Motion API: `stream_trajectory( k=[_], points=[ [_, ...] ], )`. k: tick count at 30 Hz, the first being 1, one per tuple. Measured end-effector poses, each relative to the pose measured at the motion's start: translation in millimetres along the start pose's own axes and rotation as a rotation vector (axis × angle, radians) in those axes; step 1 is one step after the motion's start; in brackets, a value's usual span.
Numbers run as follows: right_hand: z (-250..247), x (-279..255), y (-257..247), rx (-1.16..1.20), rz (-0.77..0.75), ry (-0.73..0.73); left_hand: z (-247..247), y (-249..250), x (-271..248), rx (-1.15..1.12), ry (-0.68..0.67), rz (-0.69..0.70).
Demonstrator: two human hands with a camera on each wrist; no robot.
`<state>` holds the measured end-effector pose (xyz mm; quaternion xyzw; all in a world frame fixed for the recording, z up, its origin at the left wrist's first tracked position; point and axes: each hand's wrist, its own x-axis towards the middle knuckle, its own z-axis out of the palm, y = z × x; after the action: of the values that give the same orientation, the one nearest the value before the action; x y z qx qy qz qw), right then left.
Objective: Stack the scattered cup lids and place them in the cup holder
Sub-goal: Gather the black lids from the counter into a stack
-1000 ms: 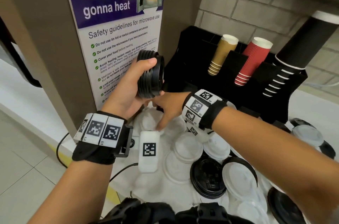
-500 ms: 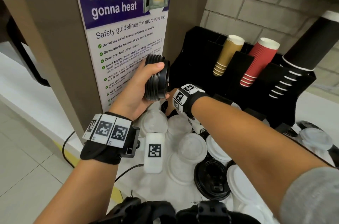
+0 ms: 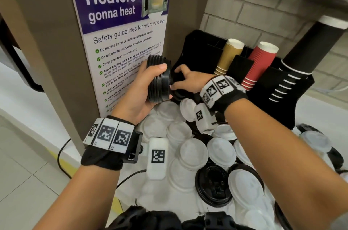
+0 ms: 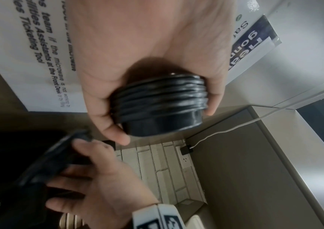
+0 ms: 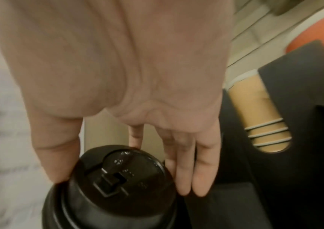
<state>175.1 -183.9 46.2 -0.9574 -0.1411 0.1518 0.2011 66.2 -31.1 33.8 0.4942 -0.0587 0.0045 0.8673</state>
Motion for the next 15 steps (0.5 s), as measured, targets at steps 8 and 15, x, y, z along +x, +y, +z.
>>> stream_trajectory(
  k=[8,15],
  points=[
    [12,-80,18,0.861,-0.163,0.147,8,-28,-3,-0.031,0.010,-0.136],
    [42,-122,27,0.944,-0.332,0.225,18,-41,-11,-0.045,-0.005,-0.205]
  ],
)
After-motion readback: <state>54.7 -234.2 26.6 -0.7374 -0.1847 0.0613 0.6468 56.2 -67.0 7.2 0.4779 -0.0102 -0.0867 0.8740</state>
